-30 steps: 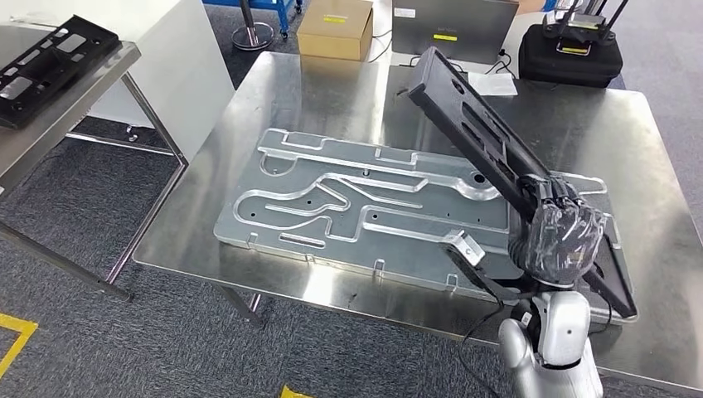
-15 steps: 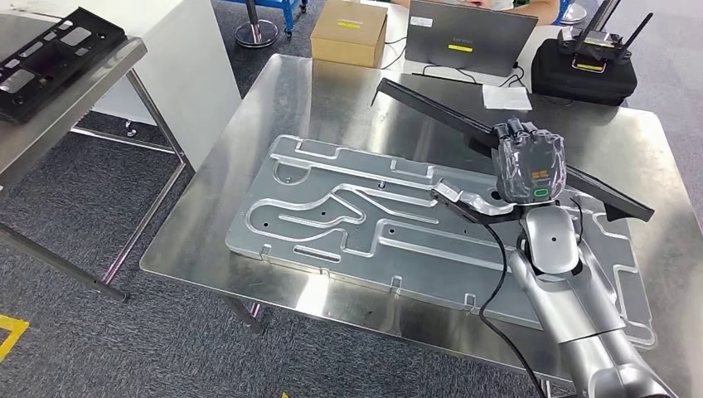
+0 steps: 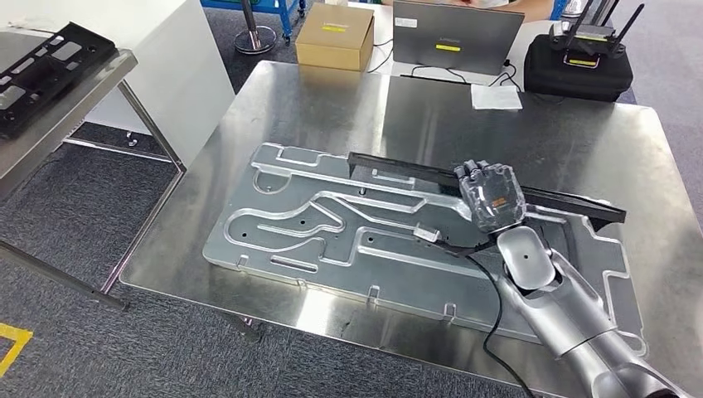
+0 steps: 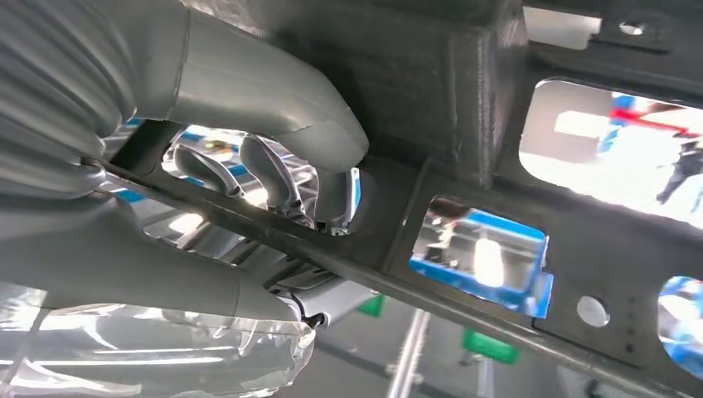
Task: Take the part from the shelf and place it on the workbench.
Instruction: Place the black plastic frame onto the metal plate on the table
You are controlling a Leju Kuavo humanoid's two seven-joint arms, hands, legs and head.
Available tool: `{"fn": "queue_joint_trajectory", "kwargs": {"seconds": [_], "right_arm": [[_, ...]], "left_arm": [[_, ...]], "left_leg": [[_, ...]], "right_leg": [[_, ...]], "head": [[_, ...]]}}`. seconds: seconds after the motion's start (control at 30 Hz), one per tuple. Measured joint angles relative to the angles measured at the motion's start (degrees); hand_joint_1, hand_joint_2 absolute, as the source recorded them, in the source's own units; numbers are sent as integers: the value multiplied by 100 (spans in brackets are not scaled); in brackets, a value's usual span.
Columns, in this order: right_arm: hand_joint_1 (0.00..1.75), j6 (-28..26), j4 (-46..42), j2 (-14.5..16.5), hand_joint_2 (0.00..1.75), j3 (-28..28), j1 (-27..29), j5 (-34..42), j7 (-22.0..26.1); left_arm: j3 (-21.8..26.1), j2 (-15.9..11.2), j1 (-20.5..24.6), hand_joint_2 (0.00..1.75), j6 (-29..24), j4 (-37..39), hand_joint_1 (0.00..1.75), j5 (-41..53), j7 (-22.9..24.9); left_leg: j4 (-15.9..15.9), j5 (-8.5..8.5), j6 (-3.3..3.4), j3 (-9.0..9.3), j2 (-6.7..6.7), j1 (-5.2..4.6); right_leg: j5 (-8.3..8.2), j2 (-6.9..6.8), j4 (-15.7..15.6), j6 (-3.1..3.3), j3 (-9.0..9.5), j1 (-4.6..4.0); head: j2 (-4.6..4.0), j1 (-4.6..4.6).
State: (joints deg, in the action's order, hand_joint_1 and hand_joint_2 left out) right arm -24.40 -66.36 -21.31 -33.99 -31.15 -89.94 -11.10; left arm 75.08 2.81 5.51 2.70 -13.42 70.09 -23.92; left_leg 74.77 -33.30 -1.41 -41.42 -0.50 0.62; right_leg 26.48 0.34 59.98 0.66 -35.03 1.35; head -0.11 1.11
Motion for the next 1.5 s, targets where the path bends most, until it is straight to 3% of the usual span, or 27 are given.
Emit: {"fn": "queue_joint_trajectory", "kwargs": {"seconds": [0.03,0.07,0.13,0.17,0.2,0.27,0.37,0.4,0.47,0.5,0.53,0.57,0.67,0.73,0.87,0.9,1.0,1.03,1.07,1.1,1.2,1.23,1.33,1.4,1.5], "right_arm": [[0,-33,32,28,131,-39,38,0,4],[0,-73,60,55,87,-68,73,0,9],[0,-161,107,105,0,-108,120,-1,17],[0,-200,131,128,0,-120,138,-1,18],[0,-230,156,147,0,-128,159,-2,14],[0,-266,205,180,0,-144,209,-2,5],[0,-296,250,214,0,-162,258,-2,-1],[0,-310,263,218,0,-162,266,-2,-2],[0,-333,295,226,0,-162,303,-2,-1],[0,-339,311,231,0,-160,337,-2,2],[0,-342,325,236,0,-157,374,-2,8],[0,-344,335,242,0,-148,402,-2,15],[0,-351,344,258,0,-118,421,0,47],[0,-406,366,318,0,-112,393,7,218],[0,-609,593,782,0,-49,159,11,601],[0,-662,622,911,0,6,130,30,638],[0,-754,596,1231,0,224,183,155,801],[0,-759,534,1322,0,302,239,221,875],[0,-757,442,1396,0,381,306,290,949],[0,-755,329,1463,0,462,372,363,1018],[0,-743,-114,1641,0,692,542,570,1177],[0,-736,-275,1695,0,753,602,630,1213],[0,-717,-680,1809,0,889,800,790,1281],[0,-722,-910,1850,0,965,917,914,1310],[0,-781,-1252,1923,0,1059,1104,1146,1355]], "left_arm": [[-6,-1,-5,175,8,0,0,3,-11],[-11,-2,-11,131,16,0,0,7,-24],[-17,-9,-15,44,26,0,0,15,-45],[-19,-14,-12,0,29,1,0,17,-56],[-21,-18,-8,0,31,1,0,15,-66],[-22,-20,-6,0,32,2,0,7,-82],[-22,-16,-6,0,39,2,0,3,-92],[-23,-14,-4,0,43,2,0,2,-94],[-24,-13,-2,0,48,2,0,1,-99],[-24,-12,-4,0,49,2,0,-3,-101],[-24,-11,-6,0,49,2,0,-7,-102],[-24,-9,-9,0,49,2,0,-11,-103],[-24,-2,-11,0,50,4,0,-32,-104],[-5,-1,-13,0,27,4,0,-150,-104],[101,0,-25,0,-6,4,0,-410,-104],[123,3,-25,0,0,4,0,-428,-103],[175,17,-37,0,40,6,0,-480,-83],[190,21,-47,0,63,7,0,-500,-75],[206,24,-59,0,87,7,0,-512,-73],[220,26,-69,0,108,7,0,-520,-72],[268,28,-76,0,138,7,0,-530,-80],[280,31,-74,0,144,7,0,-534,-84],[295,40,-71,0,162,7,0,-540,-95],[302,53,-67,0,180,8,0,-555,-110],[322,67,-62,0,208,9,0,-592,-135]], "left_leg": [[85,47,16,-78,2,-2],[-62,205,46,-41,2,-8],[-811,638,152,278,0,-42],[-1172,780,202,444,0,-65],[-1413,848,237,556,0,-89],[-1564,846,260,623,2,-118],[-1731,909,302,716,16,-67],[-1783,932,318,747,21,-47],[-1798,937,340,759,24,-52],[-1794,933,341,759,24,-52],[-1787,926,340,761,22,-51],[-1775,916,332,763,20,-49],[-1681,850,266,756,12,-56],[-1631,816,210,734,12,-74],[-1512,710,78,696,41,-57],[-1301,568,43,609,42,-48],[-218,-6,-37,142,42,-22],[-12,-69,-46,62,42,-18],[-43,-7,-45,99,42,-16],[-301,152,-35,250,42,-14],[-1431,610,35,862,29,-31],[-1595,657,60,940,25,-44],[-1661,736,152,914,35,-48],[-1721,832,246,863,57,-24],[-1734,957,316,709,71,-31]], "right_leg": [[11,-2,1,10,12,-17],[23,-2,1,17,30,-34],[51,4,-2,21,76,-59],[62,10,-4,12,90,-69],[67,14,-9,-8,95,-69],[60,20,-38,-69,97,-59],[168,8,60,-159,80,-64],[299,2,268,-178,-9,-65],[636,-2,968,-208,-360,-52],[731,-4,1277,-225,-525,-46],[726,-5,1428,-240,-619,-39],[607,-8,1356,-252,-601,-29],[61,-33,294,-240,-113,-10],[-25,-30,-46,-179,41,-31],[-64,21,-77,-26,34,-26],[-78,12,-89,4,40,-15],[-96,-37,-83,40,33,-21],[-96,-48,-79,40,28,-24],[-96,-55,-74,40,24,-25],[-97,-58,-69,39,21,-25],[-115,-44,-55,1,8,-39],[-130,-38,-55,-28,0,-46],[-168,-34,-76,-141,-17,-48],[61,-33,108,-188,-101,-50],[786,-33,1117,-208,-442,-47]], "head": [[0,0],[0,0],[0,-3],[0,-4],[0,-5],[0,-4],[0,-9],[0,-13],[0,-16],[0,-16],[0,-16],[0,-17],[0,-16],[0,-13],[0,-7],[0,-2],[0,6],[0,6],[0,6],[0,7],[0,4],[0,3],[0,-1],[0,-10],[0,-23]]}}
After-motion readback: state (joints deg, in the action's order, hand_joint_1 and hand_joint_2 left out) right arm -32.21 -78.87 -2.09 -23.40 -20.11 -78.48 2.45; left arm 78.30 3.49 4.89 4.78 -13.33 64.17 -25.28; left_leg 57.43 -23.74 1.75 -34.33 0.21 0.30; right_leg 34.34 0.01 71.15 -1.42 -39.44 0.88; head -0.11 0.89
